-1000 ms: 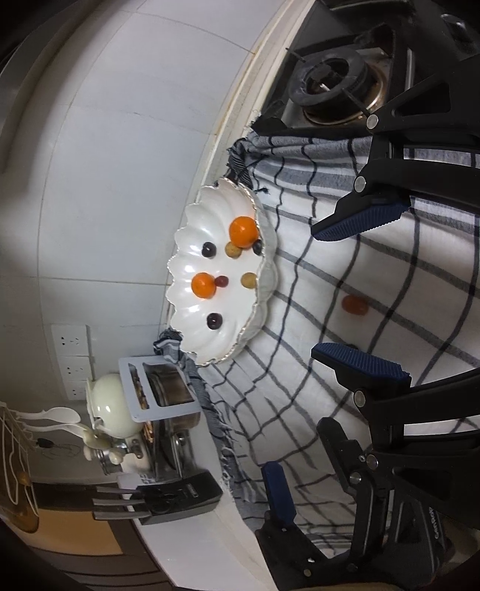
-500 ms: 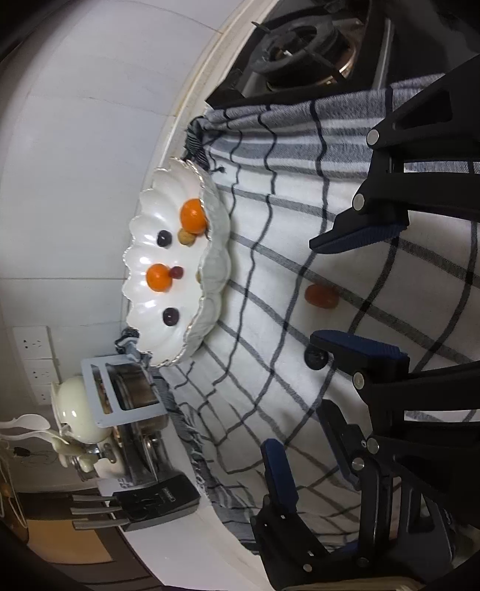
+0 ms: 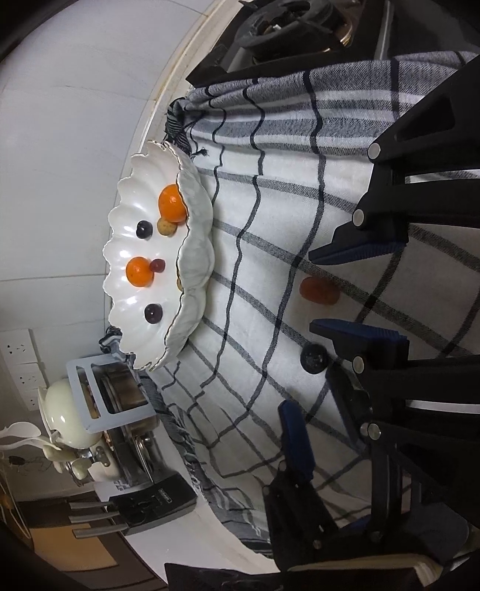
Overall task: Organize fruits
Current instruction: 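Grasp the dark plum with the left gripper while the right gripper grasps the red fruit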
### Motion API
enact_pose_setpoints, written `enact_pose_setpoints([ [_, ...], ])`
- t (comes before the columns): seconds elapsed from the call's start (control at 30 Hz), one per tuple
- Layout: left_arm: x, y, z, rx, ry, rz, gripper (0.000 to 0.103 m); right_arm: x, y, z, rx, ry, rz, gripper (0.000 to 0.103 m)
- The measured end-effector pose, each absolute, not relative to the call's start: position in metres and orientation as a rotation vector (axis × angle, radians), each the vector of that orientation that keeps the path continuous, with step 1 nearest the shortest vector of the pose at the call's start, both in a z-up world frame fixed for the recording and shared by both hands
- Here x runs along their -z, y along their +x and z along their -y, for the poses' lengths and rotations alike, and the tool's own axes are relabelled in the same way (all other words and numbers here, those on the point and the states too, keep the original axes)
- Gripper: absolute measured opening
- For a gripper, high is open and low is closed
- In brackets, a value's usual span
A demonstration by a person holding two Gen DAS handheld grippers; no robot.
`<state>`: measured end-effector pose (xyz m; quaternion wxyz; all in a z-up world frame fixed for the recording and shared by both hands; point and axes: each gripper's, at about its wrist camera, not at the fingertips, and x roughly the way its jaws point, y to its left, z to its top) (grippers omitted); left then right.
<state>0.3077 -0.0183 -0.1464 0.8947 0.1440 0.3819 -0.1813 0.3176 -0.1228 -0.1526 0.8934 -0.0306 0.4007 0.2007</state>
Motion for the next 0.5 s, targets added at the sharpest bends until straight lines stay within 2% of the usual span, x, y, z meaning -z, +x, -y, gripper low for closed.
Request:
enact_pose_setpoints([
  [0.5, 0.159, 0.327, 0.022, 0.398, 0.255, -0.862, 0.028, 0.167, 0.335, 0.12, -0.448, -0.039, -0.879, 0.027],
])
